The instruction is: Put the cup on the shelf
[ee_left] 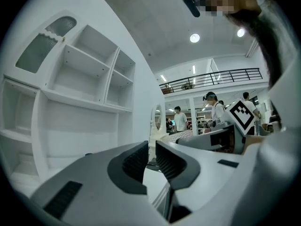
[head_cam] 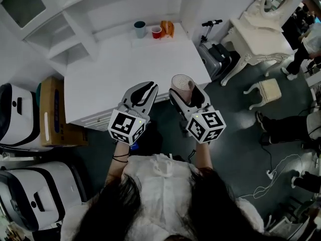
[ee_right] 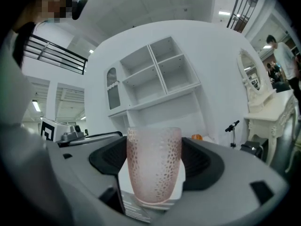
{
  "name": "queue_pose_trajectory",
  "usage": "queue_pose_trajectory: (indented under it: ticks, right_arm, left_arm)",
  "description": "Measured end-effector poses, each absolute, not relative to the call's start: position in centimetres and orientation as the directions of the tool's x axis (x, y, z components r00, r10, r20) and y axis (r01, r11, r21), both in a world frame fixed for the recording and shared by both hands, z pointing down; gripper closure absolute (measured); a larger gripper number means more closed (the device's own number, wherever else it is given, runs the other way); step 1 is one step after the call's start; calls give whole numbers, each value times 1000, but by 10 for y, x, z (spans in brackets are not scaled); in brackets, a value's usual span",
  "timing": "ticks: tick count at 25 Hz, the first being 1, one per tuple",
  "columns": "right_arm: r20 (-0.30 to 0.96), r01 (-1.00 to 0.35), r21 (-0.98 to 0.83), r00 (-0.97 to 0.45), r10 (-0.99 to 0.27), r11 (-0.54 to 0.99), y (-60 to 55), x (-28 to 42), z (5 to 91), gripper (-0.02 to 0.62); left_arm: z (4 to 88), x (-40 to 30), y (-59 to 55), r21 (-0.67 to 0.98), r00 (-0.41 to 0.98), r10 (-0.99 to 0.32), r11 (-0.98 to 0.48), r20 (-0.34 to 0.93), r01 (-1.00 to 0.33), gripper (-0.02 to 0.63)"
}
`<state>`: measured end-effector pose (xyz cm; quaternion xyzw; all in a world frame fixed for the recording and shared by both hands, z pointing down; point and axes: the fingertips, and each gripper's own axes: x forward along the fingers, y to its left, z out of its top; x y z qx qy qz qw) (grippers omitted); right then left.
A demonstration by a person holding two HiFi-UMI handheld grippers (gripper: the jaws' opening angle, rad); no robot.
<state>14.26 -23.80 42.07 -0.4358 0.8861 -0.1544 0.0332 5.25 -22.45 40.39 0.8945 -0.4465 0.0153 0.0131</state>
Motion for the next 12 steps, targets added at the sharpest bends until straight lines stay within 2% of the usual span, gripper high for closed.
queue_pose_trajectory:
  ticks: [12]
  right_arm:
    - [37, -805, -244, -565, -824, 541, -365, 131, 377, 261]
  left_arm:
    - [380, 32, -347, 1, 658, -753, -658, 18, -753, 548]
